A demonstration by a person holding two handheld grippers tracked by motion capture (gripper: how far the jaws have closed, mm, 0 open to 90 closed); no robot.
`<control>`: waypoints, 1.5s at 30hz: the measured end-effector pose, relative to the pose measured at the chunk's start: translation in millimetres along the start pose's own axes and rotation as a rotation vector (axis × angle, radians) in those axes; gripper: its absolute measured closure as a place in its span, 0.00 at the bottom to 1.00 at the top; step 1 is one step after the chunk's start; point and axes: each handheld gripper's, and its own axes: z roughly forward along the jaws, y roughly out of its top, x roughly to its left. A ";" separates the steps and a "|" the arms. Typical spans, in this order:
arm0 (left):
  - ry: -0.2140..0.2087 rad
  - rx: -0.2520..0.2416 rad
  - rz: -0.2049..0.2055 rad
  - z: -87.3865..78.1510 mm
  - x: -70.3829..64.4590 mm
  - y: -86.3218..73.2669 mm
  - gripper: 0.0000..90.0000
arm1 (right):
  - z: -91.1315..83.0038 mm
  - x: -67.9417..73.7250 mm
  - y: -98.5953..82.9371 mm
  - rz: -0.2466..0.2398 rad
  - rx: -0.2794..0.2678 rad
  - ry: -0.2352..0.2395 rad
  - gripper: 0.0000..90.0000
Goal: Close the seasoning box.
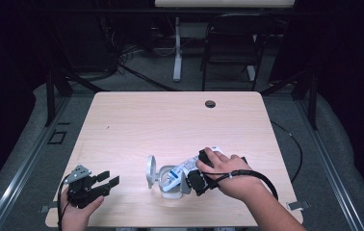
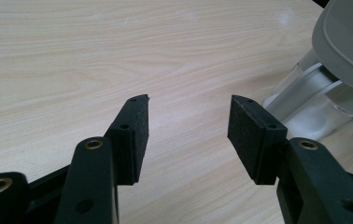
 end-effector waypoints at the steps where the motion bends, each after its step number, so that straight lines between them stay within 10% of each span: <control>1: -0.001 0.000 0.000 -0.1 0.0 0.0 0.54 | -0.6 -0.3 0.6 -0.005 0.007 -0.004 0.49; 45: 0.005 -0.007 -0.006 0.9 0.7 -1.2 0.54 | -3.2 -3.8 7.9 -0.038 0.016 -0.010 0.50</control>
